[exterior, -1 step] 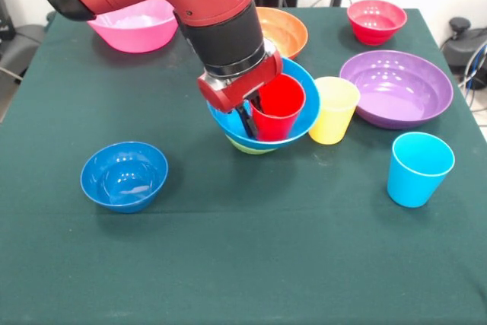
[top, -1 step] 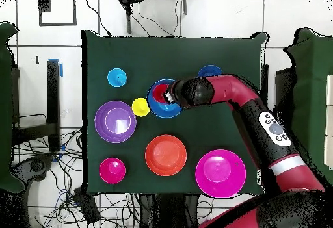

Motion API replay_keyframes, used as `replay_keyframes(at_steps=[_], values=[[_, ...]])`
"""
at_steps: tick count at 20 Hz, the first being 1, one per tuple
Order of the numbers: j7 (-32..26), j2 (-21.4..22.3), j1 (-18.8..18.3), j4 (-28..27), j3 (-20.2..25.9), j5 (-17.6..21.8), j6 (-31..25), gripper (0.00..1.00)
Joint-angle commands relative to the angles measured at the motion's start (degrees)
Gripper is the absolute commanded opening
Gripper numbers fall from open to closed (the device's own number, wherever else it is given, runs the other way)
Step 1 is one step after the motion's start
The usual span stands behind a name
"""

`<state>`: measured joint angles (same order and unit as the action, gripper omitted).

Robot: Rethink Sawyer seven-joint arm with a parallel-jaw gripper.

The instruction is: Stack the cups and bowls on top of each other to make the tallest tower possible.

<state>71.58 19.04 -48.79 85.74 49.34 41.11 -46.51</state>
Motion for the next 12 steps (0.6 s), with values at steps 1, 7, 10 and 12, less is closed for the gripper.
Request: replay_keyframes(at_steps=[1,7,10,12], values=[[-10.8,1.5,2.0,-2.2,-4.9,5.1,-3.7,0.00],[-10.6,1.9,2.3,-2.3,-5.8,5.4,-3.8,0.00],[-10.6,2.5,2.2,-1.8,-6.1,5.4,-4.0,0.00],[-10.5,3.1,2.2,-1.3,-6.1,5.1,-4.1,0.00]])
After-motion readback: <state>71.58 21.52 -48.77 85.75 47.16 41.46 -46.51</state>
